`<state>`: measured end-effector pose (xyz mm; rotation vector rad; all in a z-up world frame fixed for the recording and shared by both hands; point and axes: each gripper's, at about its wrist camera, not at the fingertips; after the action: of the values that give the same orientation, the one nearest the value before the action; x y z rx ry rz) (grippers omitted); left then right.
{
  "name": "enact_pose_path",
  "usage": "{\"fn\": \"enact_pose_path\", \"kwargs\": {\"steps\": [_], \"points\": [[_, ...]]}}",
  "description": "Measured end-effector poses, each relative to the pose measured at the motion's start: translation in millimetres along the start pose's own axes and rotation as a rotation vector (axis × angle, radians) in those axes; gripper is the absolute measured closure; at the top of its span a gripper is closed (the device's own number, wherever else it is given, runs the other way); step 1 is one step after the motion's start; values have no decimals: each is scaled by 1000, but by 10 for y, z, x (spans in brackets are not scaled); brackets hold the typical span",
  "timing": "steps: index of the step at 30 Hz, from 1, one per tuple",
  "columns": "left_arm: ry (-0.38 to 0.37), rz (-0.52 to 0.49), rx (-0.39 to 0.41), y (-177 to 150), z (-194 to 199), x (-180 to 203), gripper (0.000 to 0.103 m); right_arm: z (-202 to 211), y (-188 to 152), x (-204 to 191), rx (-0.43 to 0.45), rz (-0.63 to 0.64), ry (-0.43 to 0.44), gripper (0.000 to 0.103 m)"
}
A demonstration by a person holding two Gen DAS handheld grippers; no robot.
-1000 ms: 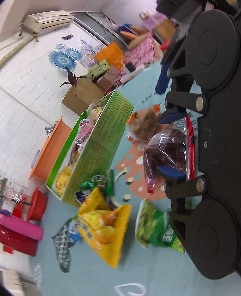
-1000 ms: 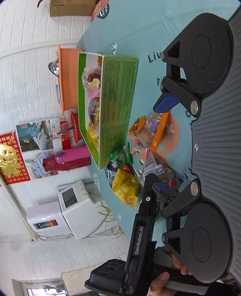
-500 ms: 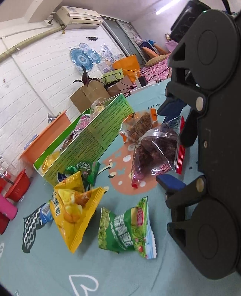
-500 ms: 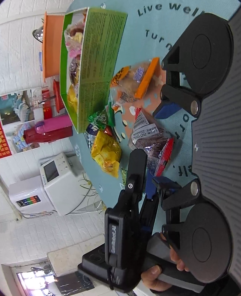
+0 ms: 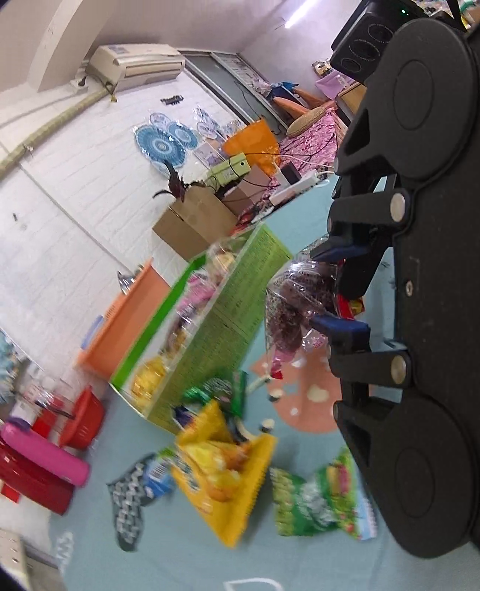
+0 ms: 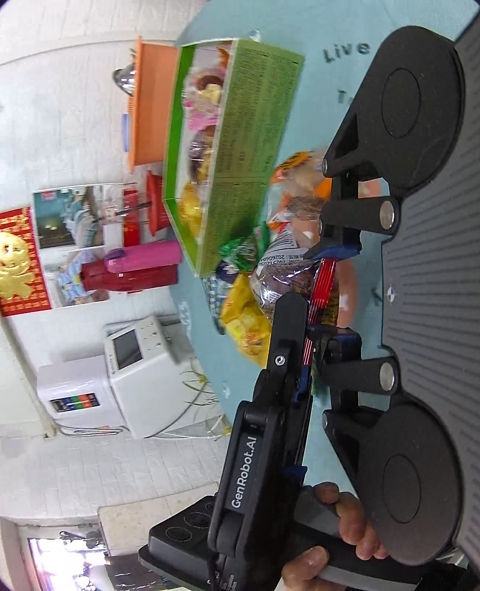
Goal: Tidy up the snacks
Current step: 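Carry the dark snack bag into the box and open both grippers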
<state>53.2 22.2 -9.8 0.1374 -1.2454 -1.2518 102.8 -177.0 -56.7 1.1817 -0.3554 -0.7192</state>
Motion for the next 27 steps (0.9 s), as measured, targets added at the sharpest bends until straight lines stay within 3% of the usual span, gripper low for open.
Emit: {"fn": "enact_pose_path", "kwargs": {"steps": [12,21,27], "points": [[-68,-110,117,725,-332,225,63,-123,598,272,163,128,-78,41],[-99,-125,132,1273,-854,86,63,-499,941,672,204,165,-143,41],[-94,-93,95,1467,-1253,-137,62,-804,1035,972,171,155,-163,41]]}}
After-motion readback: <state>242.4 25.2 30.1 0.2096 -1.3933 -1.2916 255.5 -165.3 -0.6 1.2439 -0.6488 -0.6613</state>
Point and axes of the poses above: each gripper's, at about its wrist camera, not at the fingertips, and z roughly against the way its jaws point, x to its right, y to its top, and after that the axes turned 2 degrees about z, right-handed
